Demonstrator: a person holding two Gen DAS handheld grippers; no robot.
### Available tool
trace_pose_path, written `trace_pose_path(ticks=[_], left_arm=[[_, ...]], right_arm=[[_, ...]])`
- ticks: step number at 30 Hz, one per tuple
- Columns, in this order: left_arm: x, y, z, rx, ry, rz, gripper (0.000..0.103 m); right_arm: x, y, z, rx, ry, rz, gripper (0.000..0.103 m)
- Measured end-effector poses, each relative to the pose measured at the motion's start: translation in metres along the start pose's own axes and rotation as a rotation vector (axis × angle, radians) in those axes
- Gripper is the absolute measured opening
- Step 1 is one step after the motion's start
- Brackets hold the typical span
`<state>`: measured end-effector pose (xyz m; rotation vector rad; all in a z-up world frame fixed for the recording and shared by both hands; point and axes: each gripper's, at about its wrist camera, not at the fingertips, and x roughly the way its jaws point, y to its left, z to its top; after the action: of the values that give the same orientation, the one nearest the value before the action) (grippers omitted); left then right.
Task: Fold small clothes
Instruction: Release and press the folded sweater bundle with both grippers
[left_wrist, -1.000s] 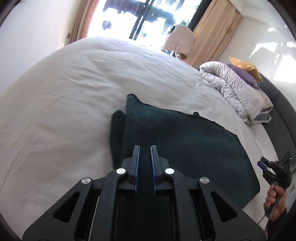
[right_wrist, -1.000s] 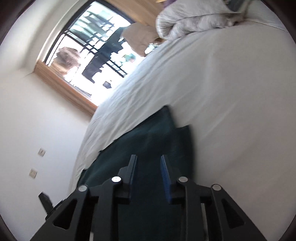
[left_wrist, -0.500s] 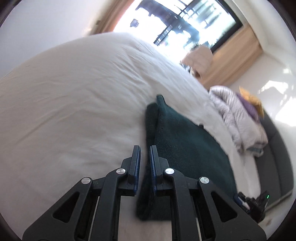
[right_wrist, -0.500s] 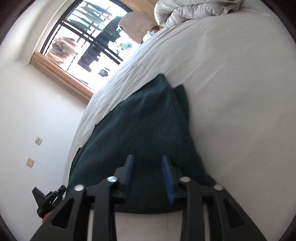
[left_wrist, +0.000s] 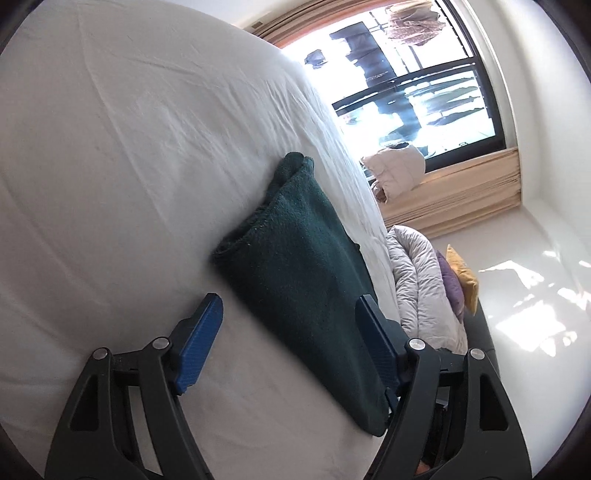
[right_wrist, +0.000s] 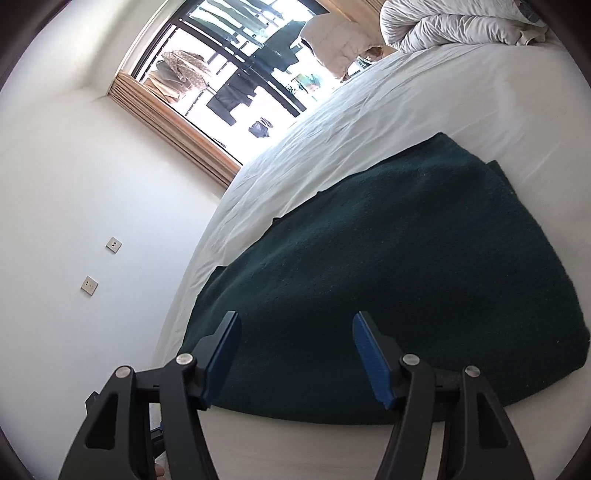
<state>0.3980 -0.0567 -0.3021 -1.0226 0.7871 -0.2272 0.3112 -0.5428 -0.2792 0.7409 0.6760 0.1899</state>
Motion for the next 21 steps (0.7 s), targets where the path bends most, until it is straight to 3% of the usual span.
trace_pose_path(ticks=[9,15,17,19,21], left_arm=[[0.049,0.002,0.011,-0.198,-0.057,-0.115,0.073],[0.073,-0.004,0.028,-0.183,-0.049,-0.149,0.071],[0.079,-0.006,0.029,-0.150,-0.039,-0.131,0.059],[0.081,-0.002,0.031,-0.134,-0.024,-0.099,0.031],[0.082,0.004,0.030,-0.130,-0.013,-0.073,0.019]], right_arm=[[0.016,0.009,0.011,-0.012,0.030,0.047,0.064],[0.051,0.021,0.023,-0.062,0.103,0.031,0.049],[0.065,0.022,0.024,-0.065,0.135,0.029,0.040],[0.079,0.023,0.024,-0.056,0.163,0.038,0.035],[0.091,0.026,0.025,-0.067,0.192,0.024,0.033]])
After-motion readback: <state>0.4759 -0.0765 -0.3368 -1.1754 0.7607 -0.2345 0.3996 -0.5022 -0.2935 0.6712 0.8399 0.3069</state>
